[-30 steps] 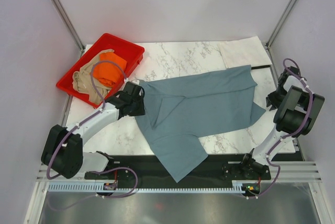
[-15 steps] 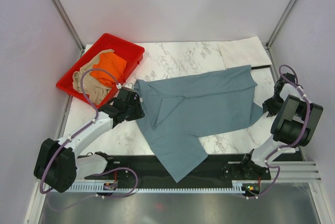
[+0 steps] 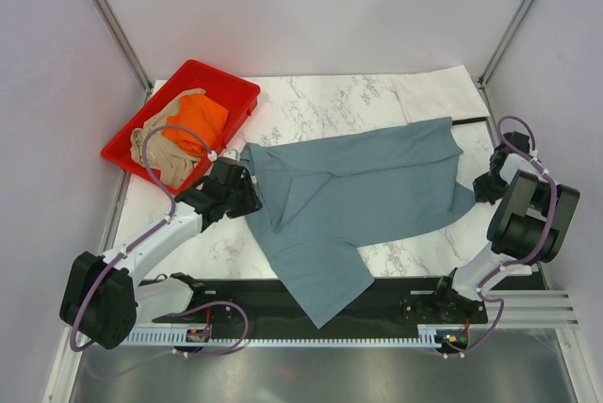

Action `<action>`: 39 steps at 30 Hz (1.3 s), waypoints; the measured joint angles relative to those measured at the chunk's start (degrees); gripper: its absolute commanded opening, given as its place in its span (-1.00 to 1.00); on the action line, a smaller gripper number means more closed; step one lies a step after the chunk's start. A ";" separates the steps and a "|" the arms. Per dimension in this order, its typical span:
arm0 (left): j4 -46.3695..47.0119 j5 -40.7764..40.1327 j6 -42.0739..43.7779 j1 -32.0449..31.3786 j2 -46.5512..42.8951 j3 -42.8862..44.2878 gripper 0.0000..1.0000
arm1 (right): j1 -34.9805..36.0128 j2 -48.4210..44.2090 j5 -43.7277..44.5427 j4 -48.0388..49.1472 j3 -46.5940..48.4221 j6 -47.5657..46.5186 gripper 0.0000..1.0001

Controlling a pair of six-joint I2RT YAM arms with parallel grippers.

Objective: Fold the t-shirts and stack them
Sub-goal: Fold the tshirt

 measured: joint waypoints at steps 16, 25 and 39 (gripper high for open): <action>0.13 -0.28 -0.04 0.00 3.72 2.51 -0.09 | 0.24 -5.27 11.04 -1.31 -6.34 3.39 -1.00; 0.24 -1.14 0.44 0.00 3.34 2.69 -0.09 | -0.92 -11.93 17.64 -5.68 -9.79 6.99 -1.00; 5.68 4.76 -1.42 0.00 7.28 -0.31 -0.07 | 11.43 -13.60 4.22 -0.90 -2.43 2.38 -0.88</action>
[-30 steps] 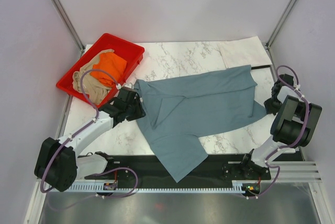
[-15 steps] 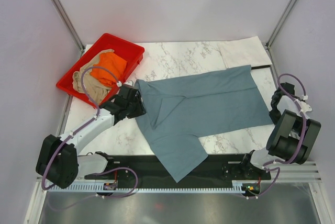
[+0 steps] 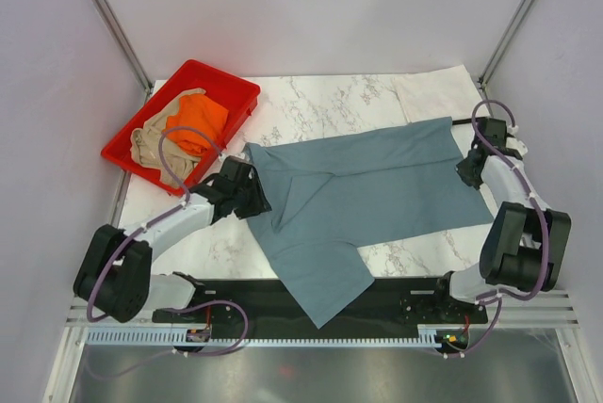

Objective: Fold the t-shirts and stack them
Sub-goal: Fold the tshirt

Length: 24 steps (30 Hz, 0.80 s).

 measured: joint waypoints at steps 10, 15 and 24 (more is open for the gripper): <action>3.10 1.20 -2.54 -0.42 9.66 0.28 -0.18 | 0.85 11.17 -0.83 4.74 -1.53 -0.72 -0.93; 4.42 0.81 -2.62 -0.68 10.56 0.59 -0.25 | -2.05 10.01 -0.15 6.75 -3.61 0.68 -0.95; 4.48 -1.70 -2.60 -2.27 10.27 0.87 -0.26 | -7.19 1.99 5.20 5.31 -11.65 3.72 -0.94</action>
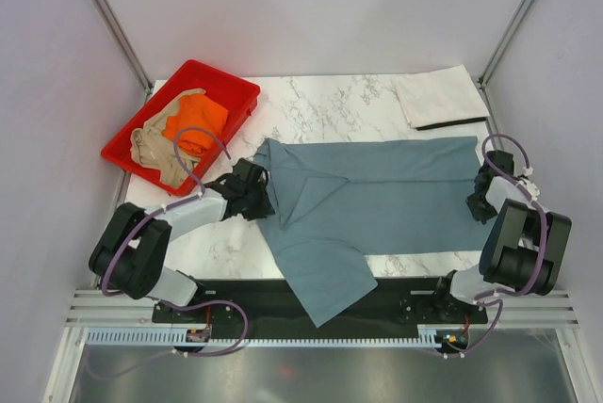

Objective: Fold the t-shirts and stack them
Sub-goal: Fold the tshirt

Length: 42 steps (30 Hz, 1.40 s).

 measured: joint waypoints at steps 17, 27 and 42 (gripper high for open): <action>-10.95 11.15 10.56 11.23 -10.82 8.85 -0.03 | 19.47 -13.11 -14.69 -1.09 8.76 -9.14 -0.27; -4.07 30.29 11.26 16.61 4.83 14.88 -0.08 | 50.38 9.09 -21.59 10.64 24.68 -25.00 -0.12; -0.90 25.24 9.51 17.53 10.97 18.34 -0.16 | 59.93 27.26 -8.17 -1.99 39.50 -9.40 -0.18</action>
